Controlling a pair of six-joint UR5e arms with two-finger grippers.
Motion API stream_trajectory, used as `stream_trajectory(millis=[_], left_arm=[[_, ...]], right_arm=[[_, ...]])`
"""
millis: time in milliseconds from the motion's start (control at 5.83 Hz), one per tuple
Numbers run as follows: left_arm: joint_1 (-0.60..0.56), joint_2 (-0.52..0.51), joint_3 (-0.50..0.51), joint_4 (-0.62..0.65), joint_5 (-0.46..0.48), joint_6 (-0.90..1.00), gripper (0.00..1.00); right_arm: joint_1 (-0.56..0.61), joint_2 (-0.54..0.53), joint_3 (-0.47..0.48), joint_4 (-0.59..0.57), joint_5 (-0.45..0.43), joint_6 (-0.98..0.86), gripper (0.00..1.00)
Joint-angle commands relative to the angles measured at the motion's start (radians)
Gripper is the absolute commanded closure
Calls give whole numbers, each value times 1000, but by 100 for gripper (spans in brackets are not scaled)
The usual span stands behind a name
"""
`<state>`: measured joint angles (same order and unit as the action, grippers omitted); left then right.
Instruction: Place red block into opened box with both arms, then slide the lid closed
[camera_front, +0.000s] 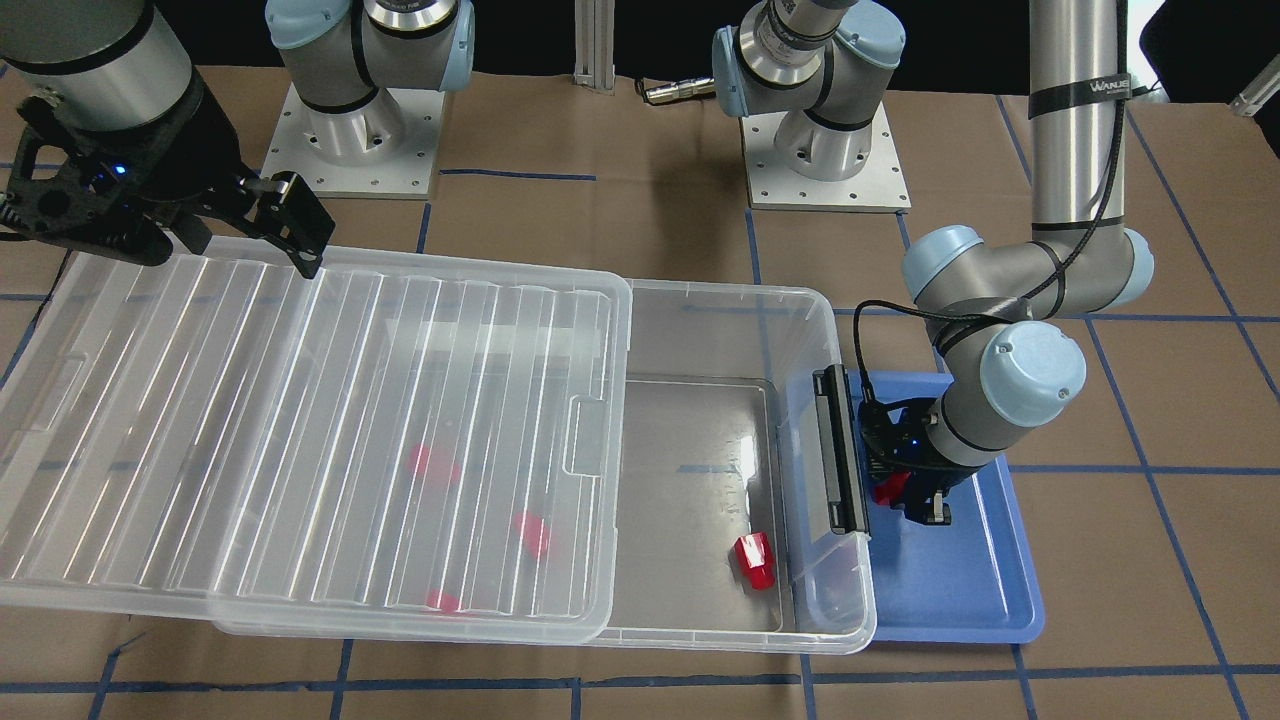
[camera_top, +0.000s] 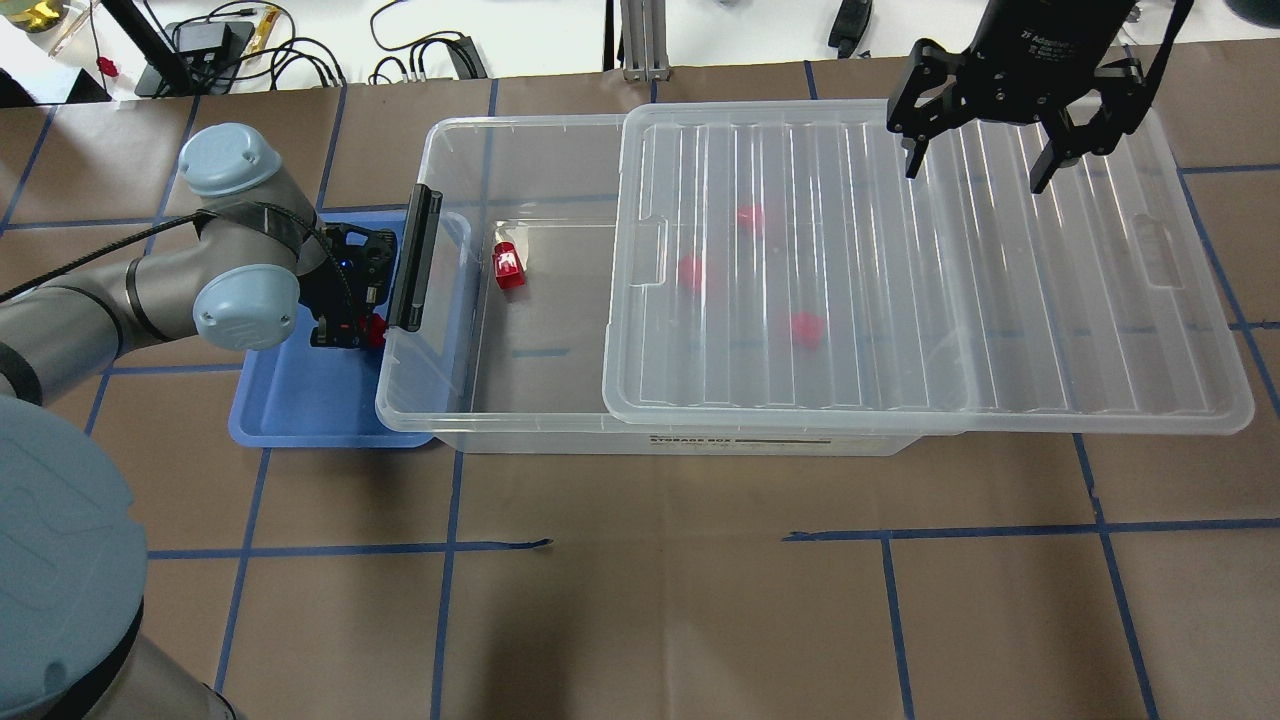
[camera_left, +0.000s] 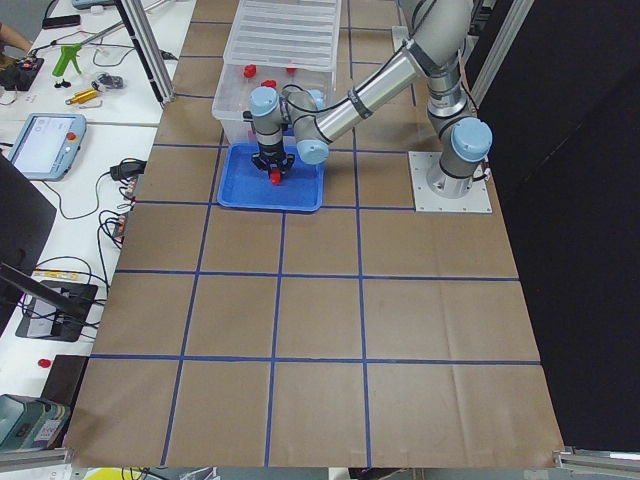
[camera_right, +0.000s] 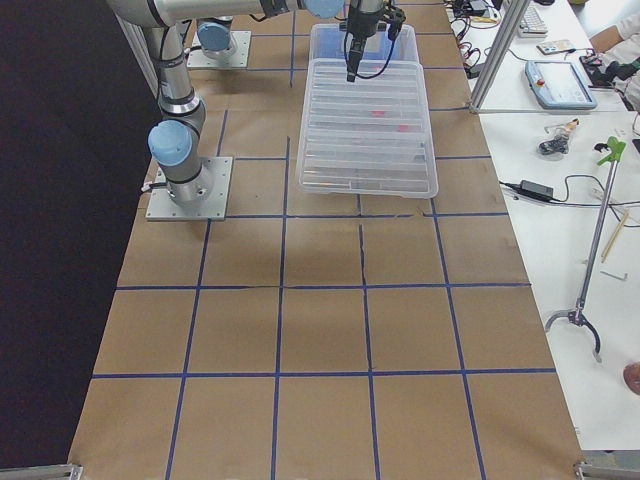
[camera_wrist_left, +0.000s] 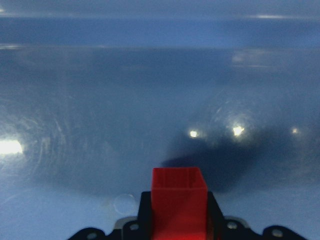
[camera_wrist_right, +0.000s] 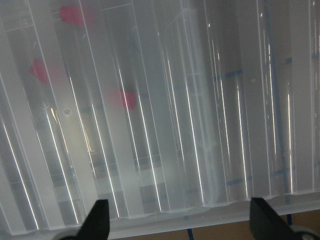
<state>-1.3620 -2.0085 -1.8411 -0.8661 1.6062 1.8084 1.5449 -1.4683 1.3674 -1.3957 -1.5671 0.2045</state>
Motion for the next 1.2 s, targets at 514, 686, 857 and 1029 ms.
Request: stream_trajectory(millis=[514,686,857,1029], left_arm=[[-45,173,229,-410,-75,-91,93],[-118,197,244,-416,-77,-148,93],[-211,185,284,-415,-77,-317,93],[-286,175,308,-415,-81,-472,92]], right_arm=[[0,2,1,0,2,0,0],[0,3,-1,0,2,0,0],[0,3,2,0,2,0,0],[0,3,4,0,1,1,0]])
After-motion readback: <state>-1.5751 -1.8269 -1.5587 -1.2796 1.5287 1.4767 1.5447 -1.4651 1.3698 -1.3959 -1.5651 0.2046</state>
